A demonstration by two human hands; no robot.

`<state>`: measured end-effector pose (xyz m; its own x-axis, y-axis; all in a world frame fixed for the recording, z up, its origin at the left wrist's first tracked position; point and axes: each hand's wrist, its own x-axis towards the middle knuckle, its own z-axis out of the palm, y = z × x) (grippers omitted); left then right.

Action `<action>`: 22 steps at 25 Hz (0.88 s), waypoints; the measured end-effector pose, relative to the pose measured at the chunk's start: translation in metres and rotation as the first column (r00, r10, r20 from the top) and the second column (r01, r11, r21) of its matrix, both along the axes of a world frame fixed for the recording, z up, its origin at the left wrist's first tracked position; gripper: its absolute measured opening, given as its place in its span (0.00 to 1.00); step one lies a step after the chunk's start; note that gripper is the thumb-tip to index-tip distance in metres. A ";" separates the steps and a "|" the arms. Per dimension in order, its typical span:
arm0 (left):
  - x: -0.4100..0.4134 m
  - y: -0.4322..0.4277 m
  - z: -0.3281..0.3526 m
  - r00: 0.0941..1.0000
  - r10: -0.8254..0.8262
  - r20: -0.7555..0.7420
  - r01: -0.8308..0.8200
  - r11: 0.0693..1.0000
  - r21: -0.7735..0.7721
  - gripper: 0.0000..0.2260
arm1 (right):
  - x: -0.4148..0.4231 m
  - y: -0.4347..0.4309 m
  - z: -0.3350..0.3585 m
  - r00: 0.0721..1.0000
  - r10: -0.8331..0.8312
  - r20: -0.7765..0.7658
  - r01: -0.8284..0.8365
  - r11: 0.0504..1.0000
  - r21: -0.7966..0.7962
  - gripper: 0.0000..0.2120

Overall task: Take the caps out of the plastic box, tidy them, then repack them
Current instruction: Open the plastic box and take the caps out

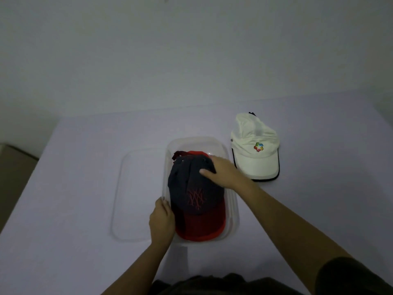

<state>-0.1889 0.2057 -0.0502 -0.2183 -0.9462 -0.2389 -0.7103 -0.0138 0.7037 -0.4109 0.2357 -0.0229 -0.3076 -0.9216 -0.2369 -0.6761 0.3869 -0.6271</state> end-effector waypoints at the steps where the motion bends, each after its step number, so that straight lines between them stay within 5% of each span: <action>1: -0.001 0.001 0.002 1.000 0.001 0.005 -0.001 1.000 -0.004 0.15 | 0.009 -0.001 -0.005 0.999 0.018 0.027 -0.019 0.999 0.044 0.26; 8: -0.001 -0.001 0.002 1.000 -0.004 0.027 0.005 1.000 -0.023 0.16 | 0.043 0.011 0.024 0.930 -0.276 0.242 0.342 0.892 -0.295 0.11; 13: -0.001 -0.001 0.001 1.000 -0.014 0.028 0.015 1.000 -0.027 0.16 | 0.033 0.044 0.091 0.796 -0.453 0.402 0.605 0.573 -0.553 0.09; 16: -0.001 0.001 0.002 1.000 -0.010 0.002 0.010 0.999 -0.035 0.16 | -0.003 0.088 0.104 0.734 -0.527 0.429 0.675 0.492 -0.550 0.10; 22: 0.000 0.002 0.002 1.000 -0.025 0.017 0.026 0.999 -0.037 0.18 | -0.049 0.159 0.042 0.625 -0.650 0.432 0.780 0.535 -0.325 0.07</action>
